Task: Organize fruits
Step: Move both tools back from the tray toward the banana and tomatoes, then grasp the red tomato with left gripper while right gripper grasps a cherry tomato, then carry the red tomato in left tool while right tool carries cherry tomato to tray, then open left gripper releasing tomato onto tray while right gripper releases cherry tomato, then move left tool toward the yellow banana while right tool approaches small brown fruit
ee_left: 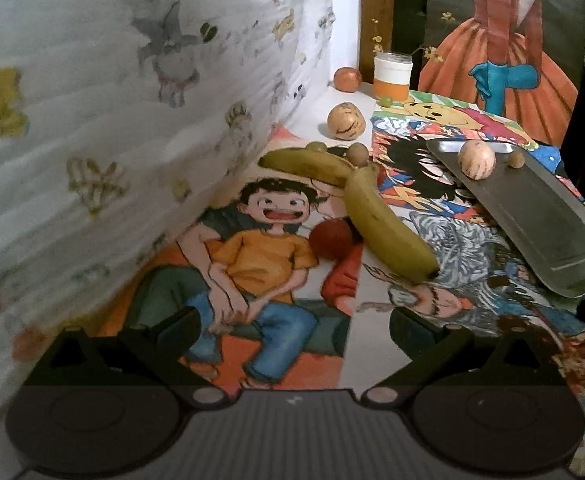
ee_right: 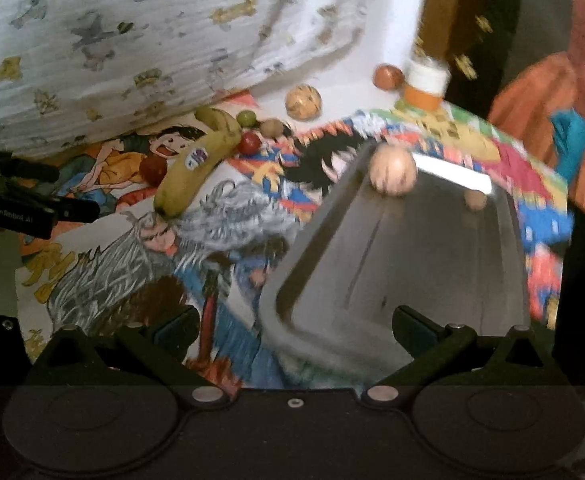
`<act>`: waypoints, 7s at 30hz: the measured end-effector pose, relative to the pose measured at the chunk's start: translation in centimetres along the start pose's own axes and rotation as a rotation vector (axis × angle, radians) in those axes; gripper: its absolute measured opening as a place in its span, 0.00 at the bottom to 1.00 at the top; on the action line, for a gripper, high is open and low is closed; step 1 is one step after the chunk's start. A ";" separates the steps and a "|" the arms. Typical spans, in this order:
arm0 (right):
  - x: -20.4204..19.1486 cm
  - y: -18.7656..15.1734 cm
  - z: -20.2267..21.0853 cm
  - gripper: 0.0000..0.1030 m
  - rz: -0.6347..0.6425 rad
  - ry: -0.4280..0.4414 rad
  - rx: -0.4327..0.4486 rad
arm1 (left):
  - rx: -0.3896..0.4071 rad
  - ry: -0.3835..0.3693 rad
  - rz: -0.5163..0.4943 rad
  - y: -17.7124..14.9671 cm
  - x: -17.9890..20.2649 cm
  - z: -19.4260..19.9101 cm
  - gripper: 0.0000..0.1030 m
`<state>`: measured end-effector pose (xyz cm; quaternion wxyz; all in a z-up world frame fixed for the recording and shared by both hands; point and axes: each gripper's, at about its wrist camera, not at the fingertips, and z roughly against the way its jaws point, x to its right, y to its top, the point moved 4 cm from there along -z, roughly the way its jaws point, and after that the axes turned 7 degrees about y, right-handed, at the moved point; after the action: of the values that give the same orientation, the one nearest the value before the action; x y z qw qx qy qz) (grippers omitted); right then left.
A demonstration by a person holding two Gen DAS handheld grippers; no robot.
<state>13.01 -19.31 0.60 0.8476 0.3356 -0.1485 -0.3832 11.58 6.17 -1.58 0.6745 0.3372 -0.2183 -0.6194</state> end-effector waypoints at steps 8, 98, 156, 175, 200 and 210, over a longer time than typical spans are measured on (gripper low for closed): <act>0.3 5.6 -3.0 0.99 0.293 0.017 0.015 | 0.027 0.030 -0.056 1.7 -0.2 -1.3 1.00; 0.9 13.1 -16.7 0.31 0.506 0.609 0.081 | 0.079 -0.143 -0.075 3.3 1.9 -6.2 0.34; 16.8 0.4 -3.3 0.31 -0.058 0.054 0.300 | 0.011 -0.338 -0.056 11.2 20.4 -8.2 0.34; 18.6 0.0 -5.7 0.31 -0.082 -0.026 0.239 | 0.036 -0.287 -0.072 10.7 22.9 -10.3 0.34; 17.1 0.2 -2.1 0.70 -0.106 -0.091 0.311 | 0.063 -0.330 0.073 10.3 19.5 -6.9 0.72; 13.4 -0.1 1.6 0.95 -0.116 -0.118 0.355 | 0.105 -0.261 0.163 9.4 13.5 -2.9 0.99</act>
<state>21.02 -30.17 1.61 0.7414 0.4648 -0.2438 -0.4181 21.96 -6.50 1.63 0.6699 0.2699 -0.3628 -0.5889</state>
